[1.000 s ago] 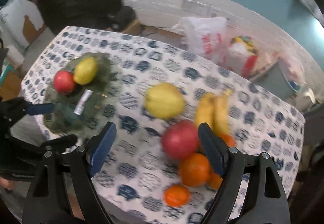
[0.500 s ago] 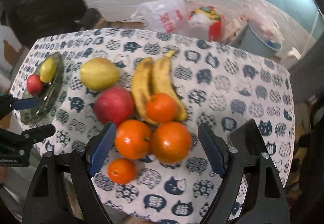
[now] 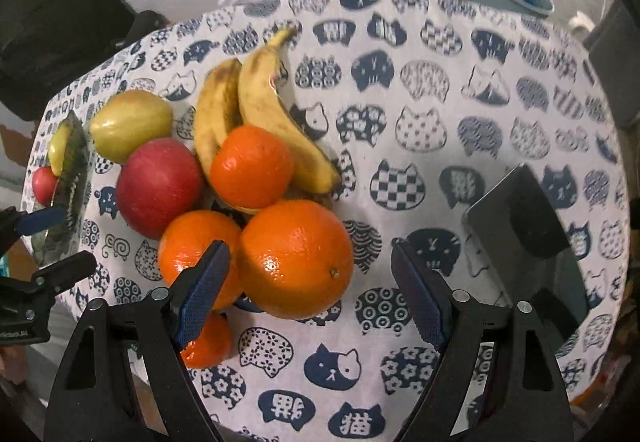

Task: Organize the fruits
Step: 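Grasp a second red apple with the left tool while the right tool grasps a large orange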

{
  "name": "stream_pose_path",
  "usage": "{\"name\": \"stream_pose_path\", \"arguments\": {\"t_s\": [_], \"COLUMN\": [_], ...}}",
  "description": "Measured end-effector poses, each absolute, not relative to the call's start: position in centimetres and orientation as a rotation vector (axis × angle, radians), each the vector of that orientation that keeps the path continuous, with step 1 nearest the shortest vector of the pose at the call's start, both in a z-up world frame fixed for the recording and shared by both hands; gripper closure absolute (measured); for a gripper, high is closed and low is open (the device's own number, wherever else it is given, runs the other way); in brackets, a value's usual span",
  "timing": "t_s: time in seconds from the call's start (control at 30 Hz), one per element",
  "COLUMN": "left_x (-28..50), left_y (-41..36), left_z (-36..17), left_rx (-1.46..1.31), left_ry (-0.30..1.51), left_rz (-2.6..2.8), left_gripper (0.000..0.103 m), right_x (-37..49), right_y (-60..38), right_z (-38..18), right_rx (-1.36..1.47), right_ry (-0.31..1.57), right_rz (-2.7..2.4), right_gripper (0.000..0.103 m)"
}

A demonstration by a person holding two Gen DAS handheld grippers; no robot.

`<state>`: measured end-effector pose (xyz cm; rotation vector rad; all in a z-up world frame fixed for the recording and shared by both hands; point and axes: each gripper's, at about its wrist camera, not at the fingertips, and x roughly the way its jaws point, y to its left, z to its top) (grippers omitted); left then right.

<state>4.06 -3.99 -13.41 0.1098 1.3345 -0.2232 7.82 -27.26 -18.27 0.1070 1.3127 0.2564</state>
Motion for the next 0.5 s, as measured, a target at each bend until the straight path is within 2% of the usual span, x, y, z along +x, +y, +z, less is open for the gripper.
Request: {"name": "stream_pose_path", "arguments": {"t_s": [0.17, 0.27, 0.3, 0.5], "left_x": [4.8, 5.4, 5.6, 6.7], "left_y": [-3.9, -4.0, -4.0, -4.5], "left_z": [-14.0, -14.1, -14.1, -14.2], "left_rx": [0.082, 0.050, 0.038, -0.031], "left_ry": [1.343, 1.349, 1.351, 1.360], "left_rz": [-0.225, -0.231, -0.231, -0.240], "left_gripper": [0.021, 0.021, 0.021, 0.021], "right_x": [8.1, 8.1, 8.1, 7.4], "right_y": [-27.8, -27.8, -27.9, -28.1], "right_z": [-19.7, -20.2, -20.2, -19.7], "right_rx": [0.206, 0.274, 0.298, 0.241], "right_ry": [1.354, 1.372, 1.373, 1.354], "right_rz": [0.267, 0.297, 0.308, 0.303], "right_gripper": [0.021, 0.032, 0.034, 0.035]}}
